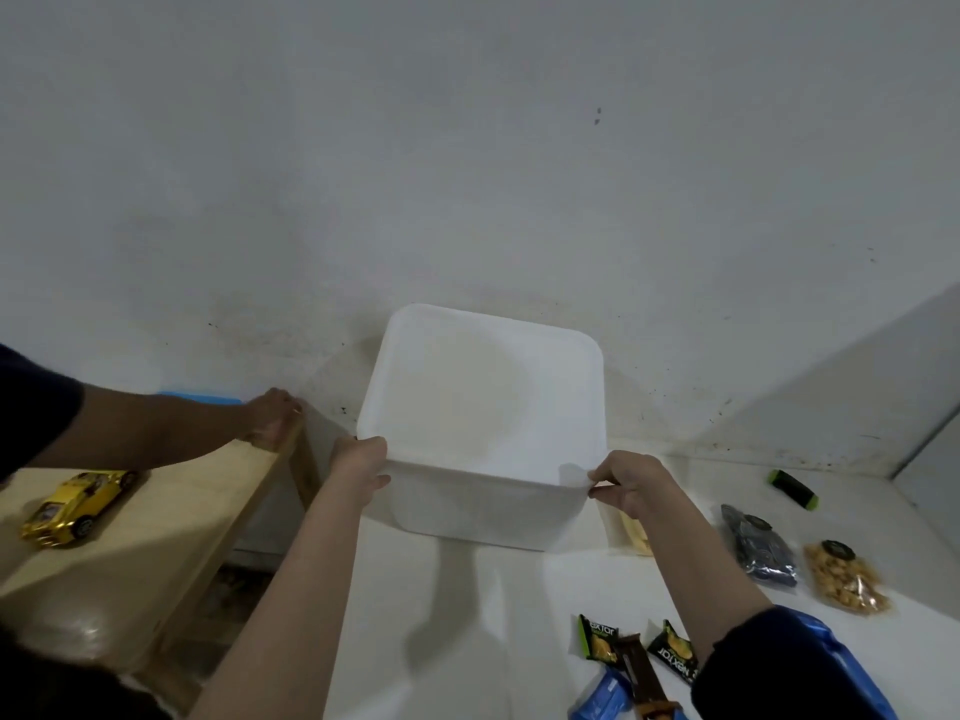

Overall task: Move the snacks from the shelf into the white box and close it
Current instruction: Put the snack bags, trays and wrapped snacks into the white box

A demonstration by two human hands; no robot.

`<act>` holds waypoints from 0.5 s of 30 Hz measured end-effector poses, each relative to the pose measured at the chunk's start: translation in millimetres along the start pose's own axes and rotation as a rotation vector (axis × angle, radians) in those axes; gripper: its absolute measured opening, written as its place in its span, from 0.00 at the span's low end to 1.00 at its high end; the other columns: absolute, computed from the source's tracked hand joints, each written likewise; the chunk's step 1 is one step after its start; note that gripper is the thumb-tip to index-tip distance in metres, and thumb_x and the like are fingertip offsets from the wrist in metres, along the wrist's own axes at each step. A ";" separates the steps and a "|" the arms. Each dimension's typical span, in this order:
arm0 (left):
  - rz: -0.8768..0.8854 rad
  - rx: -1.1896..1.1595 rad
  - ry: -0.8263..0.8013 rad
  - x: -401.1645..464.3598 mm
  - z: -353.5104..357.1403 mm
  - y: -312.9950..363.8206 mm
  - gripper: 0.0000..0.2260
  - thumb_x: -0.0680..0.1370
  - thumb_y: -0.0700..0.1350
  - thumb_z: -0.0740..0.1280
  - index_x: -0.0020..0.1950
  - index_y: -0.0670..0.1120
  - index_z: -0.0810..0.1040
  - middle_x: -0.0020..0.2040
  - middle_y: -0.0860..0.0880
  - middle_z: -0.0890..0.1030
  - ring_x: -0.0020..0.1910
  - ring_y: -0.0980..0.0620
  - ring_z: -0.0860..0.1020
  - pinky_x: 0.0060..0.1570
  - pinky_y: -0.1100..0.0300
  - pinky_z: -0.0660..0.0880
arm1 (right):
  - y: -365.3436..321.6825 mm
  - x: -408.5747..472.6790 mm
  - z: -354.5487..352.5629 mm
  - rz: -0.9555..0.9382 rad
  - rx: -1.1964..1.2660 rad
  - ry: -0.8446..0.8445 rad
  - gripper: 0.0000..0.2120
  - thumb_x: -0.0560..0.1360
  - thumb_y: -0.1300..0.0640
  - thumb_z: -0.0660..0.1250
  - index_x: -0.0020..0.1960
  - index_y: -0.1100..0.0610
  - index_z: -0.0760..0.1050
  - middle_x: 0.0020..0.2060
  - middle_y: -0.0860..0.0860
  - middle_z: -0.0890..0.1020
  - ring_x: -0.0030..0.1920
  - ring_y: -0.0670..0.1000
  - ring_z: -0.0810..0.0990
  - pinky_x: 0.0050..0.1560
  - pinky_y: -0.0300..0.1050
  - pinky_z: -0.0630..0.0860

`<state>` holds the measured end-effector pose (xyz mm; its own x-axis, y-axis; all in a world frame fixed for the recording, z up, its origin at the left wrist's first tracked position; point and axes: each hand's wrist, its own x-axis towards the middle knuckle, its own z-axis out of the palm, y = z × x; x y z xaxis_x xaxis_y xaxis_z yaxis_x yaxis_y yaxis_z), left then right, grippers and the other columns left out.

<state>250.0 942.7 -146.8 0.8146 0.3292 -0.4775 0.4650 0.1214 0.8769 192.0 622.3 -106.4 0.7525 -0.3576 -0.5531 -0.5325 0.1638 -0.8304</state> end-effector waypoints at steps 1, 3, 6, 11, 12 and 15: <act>0.000 0.008 -0.004 1.4 0.0 -0.5 0.22 0.77 0.37 0.59 0.71 0.40 0.63 0.69 0.42 0.68 0.66 0.40 0.70 0.57 0.47 0.74 | -0.1 1.1 -0.8 0.006 0.005 -0.007 0.08 0.68 0.79 0.63 0.40 0.69 0.72 0.42 0.61 0.78 0.38 0.58 0.79 0.43 0.51 0.78; 0.001 0.011 -0.009 2.5 0.5 -0.8 0.22 0.77 0.37 0.59 0.71 0.40 0.63 0.69 0.42 0.68 0.65 0.40 0.70 0.56 0.48 0.74 | -0.5 -1.4 -1.9 0.033 0.025 -0.025 0.07 0.68 0.78 0.63 0.41 0.69 0.72 0.45 0.62 0.78 0.39 0.59 0.79 0.42 0.51 0.78; 0.005 0.003 -0.009 3.2 0.9 1.0 0.21 0.77 0.36 0.58 0.70 0.39 0.64 0.66 0.42 0.70 0.64 0.40 0.71 0.55 0.49 0.74 | -0.3 0.0 -5.2 0.071 0.081 -0.053 0.07 0.70 0.78 0.61 0.41 0.68 0.71 0.48 0.62 0.75 0.38 0.58 0.77 0.50 0.54 0.77; -0.005 -0.061 -0.091 0.0 7.9 -2.7 0.20 0.75 0.36 0.58 0.68 0.40 0.67 0.63 0.42 0.74 0.56 0.43 0.75 0.51 0.53 0.74 | -17.1 -12.5 -4.9 0.045 0.024 -0.103 0.07 0.74 0.72 0.61 0.39 0.66 0.66 0.38 0.56 0.68 0.33 0.56 0.67 0.37 0.48 0.69; -0.003 -0.082 -0.085 -0.5 8.4 -4.0 0.20 0.75 0.35 0.57 0.68 0.40 0.67 0.61 0.42 0.75 0.55 0.43 0.75 0.50 0.53 0.74 | -19.6 -14.8 -2.6 0.027 0.021 -0.095 0.05 0.74 0.72 0.61 0.40 0.68 0.67 0.37 0.56 0.69 0.34 0.56 0.68 0.38 0.48 0.69; 0.001 -0.161 -0.078 -2.6 5.5 -5.4 0.20 0.76 0.33 0.56 0.68 0.38 0.67 0.61 0.39 0.74 0.53 0.42 0.74 0.51 0.50 0.74 | -18.2 -18.0 0.4 -0.018 -0.030 -0.065 0.05 0.71 0.72 0.66 0.43 0.67 0.70 0.37 0.56 0.71 0.32 0.56 0.70 0.32 0.47 0.65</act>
<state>247.3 936.0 -150.5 0.8424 0.2565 -0.4738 0.4078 0.2712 0.8719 188.3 626.2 -81.4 0.7848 -0.2996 -0.5425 -0.5298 0.1299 -0.8381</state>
